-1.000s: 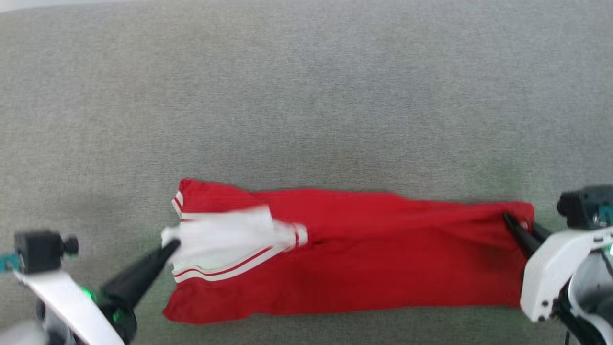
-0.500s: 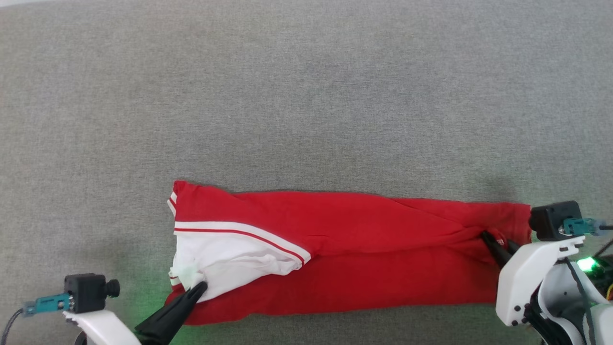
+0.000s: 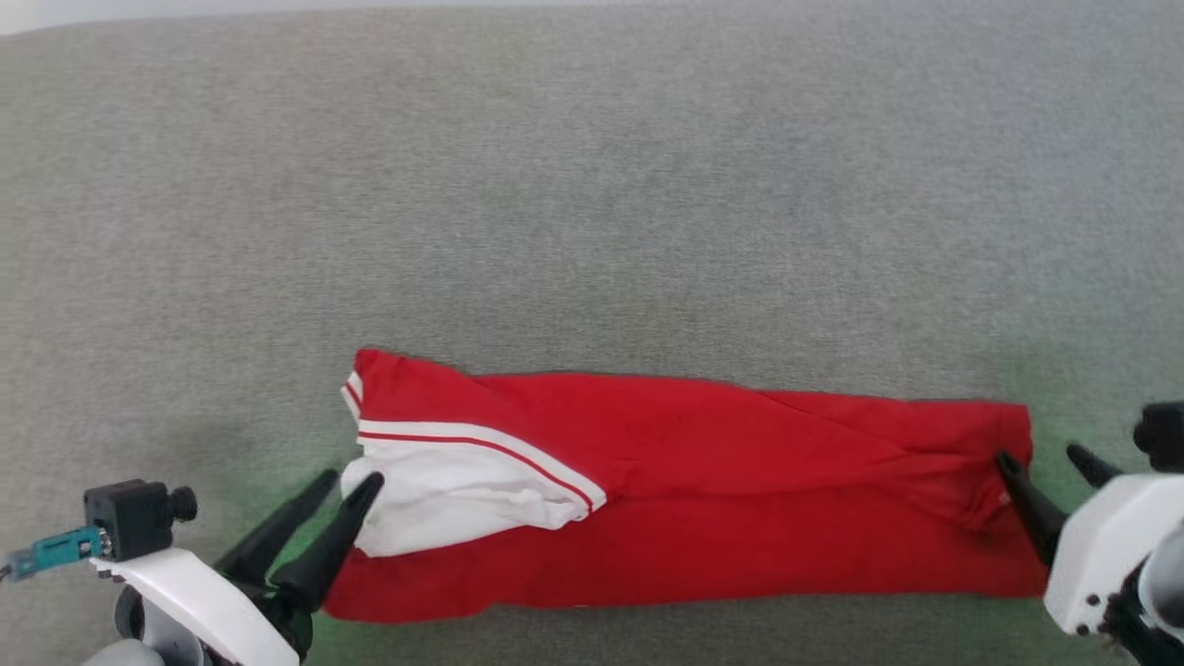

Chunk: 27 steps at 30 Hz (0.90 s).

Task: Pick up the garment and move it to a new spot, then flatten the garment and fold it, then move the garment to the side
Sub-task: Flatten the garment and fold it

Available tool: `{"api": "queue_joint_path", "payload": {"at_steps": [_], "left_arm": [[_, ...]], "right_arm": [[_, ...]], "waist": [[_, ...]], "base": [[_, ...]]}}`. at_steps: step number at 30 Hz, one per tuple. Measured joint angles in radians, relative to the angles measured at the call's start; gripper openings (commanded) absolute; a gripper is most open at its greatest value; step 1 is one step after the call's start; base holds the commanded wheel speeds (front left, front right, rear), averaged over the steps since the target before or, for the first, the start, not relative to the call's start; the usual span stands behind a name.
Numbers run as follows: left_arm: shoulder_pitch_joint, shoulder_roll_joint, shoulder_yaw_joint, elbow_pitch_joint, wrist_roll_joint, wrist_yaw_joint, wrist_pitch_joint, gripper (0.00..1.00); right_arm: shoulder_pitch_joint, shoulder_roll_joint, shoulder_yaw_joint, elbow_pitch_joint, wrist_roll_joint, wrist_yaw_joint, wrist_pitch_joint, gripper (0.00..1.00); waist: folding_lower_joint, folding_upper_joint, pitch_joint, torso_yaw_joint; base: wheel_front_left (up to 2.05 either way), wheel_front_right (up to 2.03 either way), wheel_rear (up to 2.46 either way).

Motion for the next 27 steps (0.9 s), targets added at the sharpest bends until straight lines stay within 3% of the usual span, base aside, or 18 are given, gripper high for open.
{"api": "queue_joint_path", "payload": {"at_steps": [7,13,19,23,24,25,26,27], "left_arm": [[0.066,-0.169,0.234,0.124,0.217,0.000,0.000,1.00],[0.106,-0.314,0.448,0.190,0.518,0.000,-0.002,1.00],[0.157,-0.440,0.643,0.154,0.803,0.000,-0.002,1.00],[0.176,-0.481,0.694,0.095,0.942,0.000,-0.002,1.00],[0.181,-0.486,0.695,0.086,0.969,0.000,-0.002,1.00],[0.184,-0.492,0.701,0.076,0.988,0.000,-0.002,1.00],[0.184,-0.501,0.711,0.069,0.997,0.000,-0.002,1.00],[0.184,-0.507,0.715,0.064,1.007,0.000,-0.002,1.00]], "right_arm": [[0.012,0.020,-0.038,0.076,0.067,0.000,0.076,1.00],[0.002,0.017,-0.053,0.145,0.089,0.000,0.115,1.00],[-0.015,0.013,-0.071,0.201,0.091,0.000,0.146,1.00],[-0.030,0.019,-0.085,0.226,0.087,0.000,0.169,1.00],[-0.032,0.019,-0.086,0.229,0.087,0.000,0.170,0.92],[-0.035,0.019,-0.087,0.232,0.086,0.000,0.170,0.58],[-0.039,0.019,-0.087,0.234,0.085,0.000,0.168,0.41],[-0.045,0.020,-0.089,0.237,0.084,0.000,0.157,0.12]], "waist": [[0.0000,0.0000,-0.017,0.050],[0.0000,0.0000,-0.029,0.096],[0.0000,0.0000,-0.040,0.123],[0.0000,0.0001,-0.040,0.134],[0.0000,0.0000,-0.038,0.135],[0.0000,0.0000,-0.037,0.136],[0.0000,0.0001,-0.035,0.137],[0.0000,0.0001,-0.034,0.137]], "base": [[0.00,0.00,0.00],[0.00,0.00,0.00],[0.00,0.00,0.00],[0.00,0.00,0.00],[0.00,0.00,0.00],[0.00,0.00,0.00],[0.00,0.00,0.00],[0.00,0.00,0.00]]}}
